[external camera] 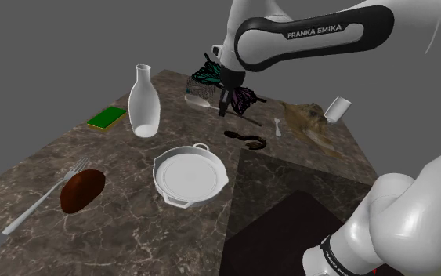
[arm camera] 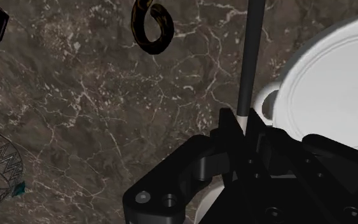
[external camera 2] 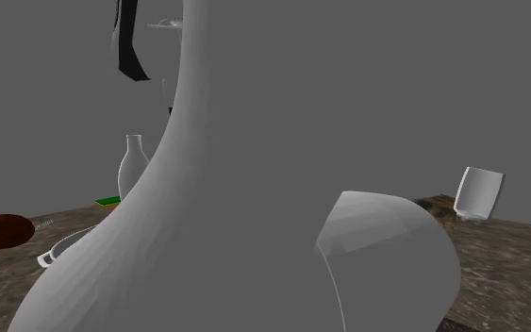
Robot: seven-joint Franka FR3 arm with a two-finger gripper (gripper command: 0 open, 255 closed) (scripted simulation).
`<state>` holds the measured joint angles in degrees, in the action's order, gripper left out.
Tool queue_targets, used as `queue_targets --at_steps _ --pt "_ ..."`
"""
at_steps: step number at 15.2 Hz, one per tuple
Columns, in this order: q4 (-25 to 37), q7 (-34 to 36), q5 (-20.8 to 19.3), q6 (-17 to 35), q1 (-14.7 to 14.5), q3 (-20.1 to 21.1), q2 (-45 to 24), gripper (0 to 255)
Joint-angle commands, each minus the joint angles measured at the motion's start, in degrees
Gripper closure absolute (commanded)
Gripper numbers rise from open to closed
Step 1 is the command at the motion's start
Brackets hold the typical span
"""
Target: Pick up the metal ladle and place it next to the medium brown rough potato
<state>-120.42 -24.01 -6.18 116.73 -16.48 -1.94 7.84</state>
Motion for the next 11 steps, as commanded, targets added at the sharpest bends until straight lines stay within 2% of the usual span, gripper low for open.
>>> queue_targets --at_steps 1,11 --pt "0.5 3.3 0.0 -0.5 -1.4 1.9 -0.3 255" --pt "5.7 17.2 -0.2 -2.9 -7.6 9.6 -4.5 255"
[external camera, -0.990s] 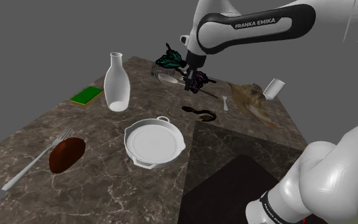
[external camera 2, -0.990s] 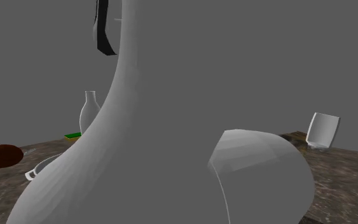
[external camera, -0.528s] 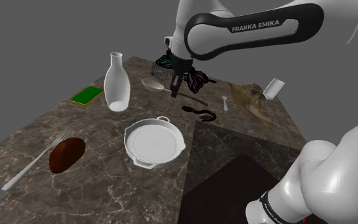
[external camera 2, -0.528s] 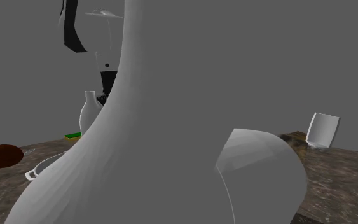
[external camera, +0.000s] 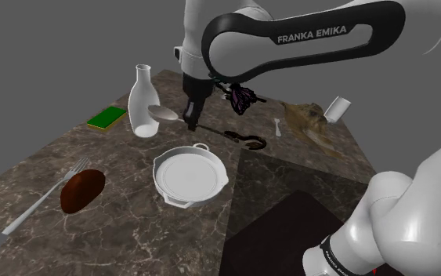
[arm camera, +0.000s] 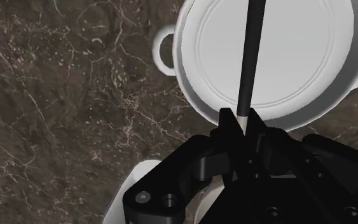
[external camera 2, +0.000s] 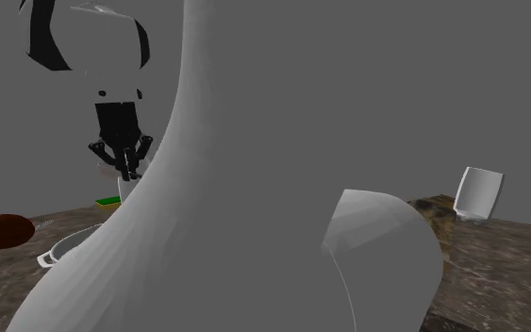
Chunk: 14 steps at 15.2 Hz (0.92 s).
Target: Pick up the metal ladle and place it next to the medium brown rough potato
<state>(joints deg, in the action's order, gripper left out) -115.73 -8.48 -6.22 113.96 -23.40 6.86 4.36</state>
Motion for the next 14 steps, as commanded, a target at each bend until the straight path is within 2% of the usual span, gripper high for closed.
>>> queue_targets --at_steps 1,8,14 --pt "1.9 3.0 -0.3 -0.4 -1.3 1.6 -1.8 255" --pt "10.0 12.5 -1.8 -3.2 -5.9 6.1 -8.3 255" --pt "20.0 20.2 -4.2 -6.8 -10.6 9.2 -16.1 255"
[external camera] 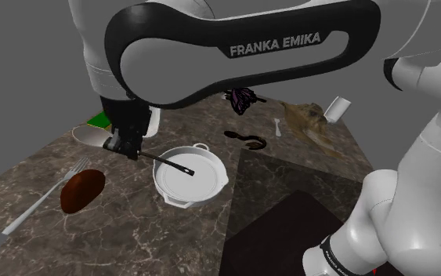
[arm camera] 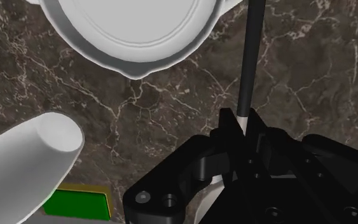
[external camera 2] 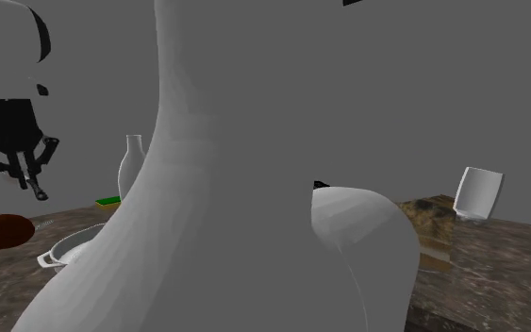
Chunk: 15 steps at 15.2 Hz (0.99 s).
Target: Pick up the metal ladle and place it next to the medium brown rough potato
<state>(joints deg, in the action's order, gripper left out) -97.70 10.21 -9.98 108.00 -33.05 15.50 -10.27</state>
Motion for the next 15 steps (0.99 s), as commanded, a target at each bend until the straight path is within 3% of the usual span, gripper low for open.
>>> queue_targets --at_steps 1,9,12,13,15 --pt "4.0 2.7 -1.0 -1.5 -1.8 0.9 -2.9 255" --pt "24.8 10.9 -5.3 -9.7 -10.5 2.7 -17.5 255" --pt "36.7 12.9 -7.1 -14.5 -14.8 2.6 -24.9 255" --pt "45.3 13.5 -8.1 -18.0 -17.6 2.4 -30.0 255" --pt "42.7 13.8 -7.9 -16.0 -17.2 2.3 -29.4 255"
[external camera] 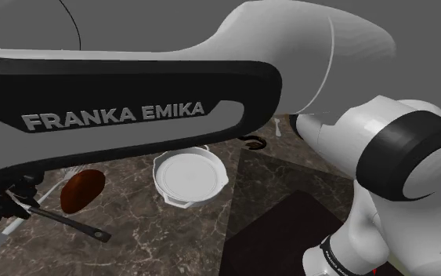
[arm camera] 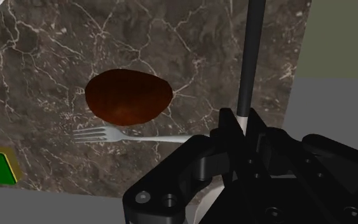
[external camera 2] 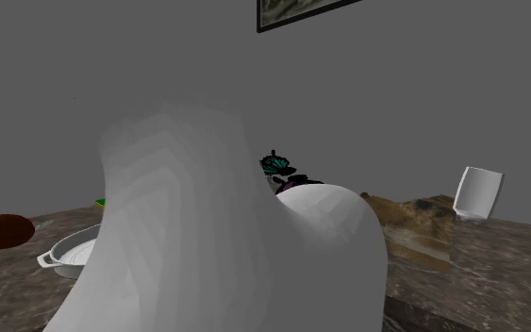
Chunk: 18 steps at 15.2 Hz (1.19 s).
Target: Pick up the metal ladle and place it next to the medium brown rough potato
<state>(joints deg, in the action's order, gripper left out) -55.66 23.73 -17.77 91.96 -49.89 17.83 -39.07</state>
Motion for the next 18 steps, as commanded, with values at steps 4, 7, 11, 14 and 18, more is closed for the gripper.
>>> queue_targets --at_steps 4,7,11,14,18 --pt "-3.8 0.9 -0.1 3.5 0.3 0.0 0.1 255" --pt "-6.6 1.4 -0.1 6.0 0.7 0.0 0.4 255" --pt "-9.7 1.9 -0.3 9.0 1.1 0.0 0.4 255" --pt "-11.7 2.3 -0.4 11.2 1.4 -0.1 0.2 255" --pt "-14.0 2.8 -0.7 13.9 1.6 -0.2 -0.3 255"
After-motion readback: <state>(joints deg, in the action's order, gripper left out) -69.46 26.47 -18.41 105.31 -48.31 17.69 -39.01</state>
